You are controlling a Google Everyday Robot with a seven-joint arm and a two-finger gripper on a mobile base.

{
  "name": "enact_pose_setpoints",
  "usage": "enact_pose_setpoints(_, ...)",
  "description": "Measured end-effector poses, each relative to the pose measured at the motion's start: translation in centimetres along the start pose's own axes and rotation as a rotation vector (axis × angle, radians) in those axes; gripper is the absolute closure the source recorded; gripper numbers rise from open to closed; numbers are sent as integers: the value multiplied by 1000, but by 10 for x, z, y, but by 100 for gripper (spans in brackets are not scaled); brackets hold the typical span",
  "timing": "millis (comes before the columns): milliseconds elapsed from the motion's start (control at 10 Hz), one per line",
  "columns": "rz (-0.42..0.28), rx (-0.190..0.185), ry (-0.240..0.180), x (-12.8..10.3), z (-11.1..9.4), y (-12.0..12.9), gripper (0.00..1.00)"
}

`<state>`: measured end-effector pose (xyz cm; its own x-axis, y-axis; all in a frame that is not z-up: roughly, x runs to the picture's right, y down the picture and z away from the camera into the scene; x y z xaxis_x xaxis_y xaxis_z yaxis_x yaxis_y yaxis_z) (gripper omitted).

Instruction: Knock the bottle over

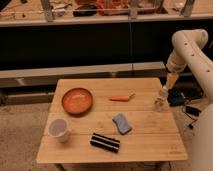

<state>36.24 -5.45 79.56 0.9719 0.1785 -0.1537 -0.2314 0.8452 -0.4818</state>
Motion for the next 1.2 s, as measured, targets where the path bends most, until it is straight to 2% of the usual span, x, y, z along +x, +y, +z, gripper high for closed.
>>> enact_pose_setpoints(800,5,-9,5,6,7,-3,20)
enact_pose_setpoints(1000,3,-9,8,5,8,-6,29)
enact_pose_setpoints(1200,0,-11,9,3,7,-11,30)
